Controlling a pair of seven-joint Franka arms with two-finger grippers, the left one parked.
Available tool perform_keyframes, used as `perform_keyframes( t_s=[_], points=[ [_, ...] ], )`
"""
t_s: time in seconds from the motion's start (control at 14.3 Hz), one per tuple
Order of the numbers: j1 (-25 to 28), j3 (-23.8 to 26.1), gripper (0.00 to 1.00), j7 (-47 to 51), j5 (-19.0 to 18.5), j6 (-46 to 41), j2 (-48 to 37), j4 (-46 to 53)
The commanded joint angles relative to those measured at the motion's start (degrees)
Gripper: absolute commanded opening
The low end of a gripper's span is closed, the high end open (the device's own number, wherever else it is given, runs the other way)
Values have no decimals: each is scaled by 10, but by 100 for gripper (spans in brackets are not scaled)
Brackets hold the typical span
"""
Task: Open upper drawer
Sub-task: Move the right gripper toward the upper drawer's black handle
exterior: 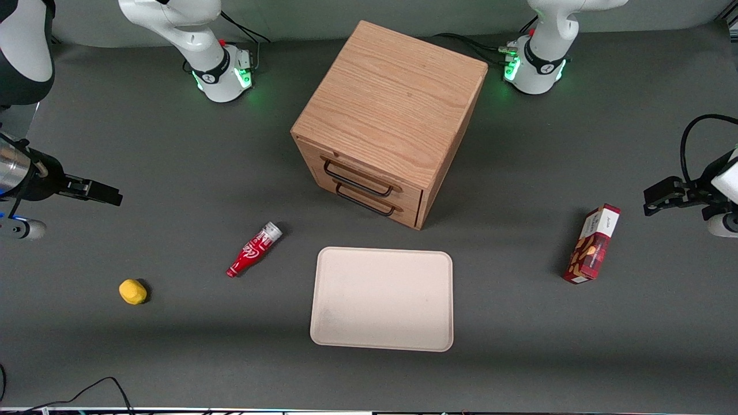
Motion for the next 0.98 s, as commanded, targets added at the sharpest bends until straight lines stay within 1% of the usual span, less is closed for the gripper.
perform_keyframes(
  t_s=[0.0,0.21,0.49,0.63,0.91],
  points=[
    [2,0,100,-11,-10,-10,2,9],
    [4,4,100,-19,-5,-10,5,14],
    [4,48,100,-138,-6,-9,10,14],
    [4,84,100,-178,-6,-8,13,16],
    [17,167,100,-197,-5,-5,22,18]
  ],
)
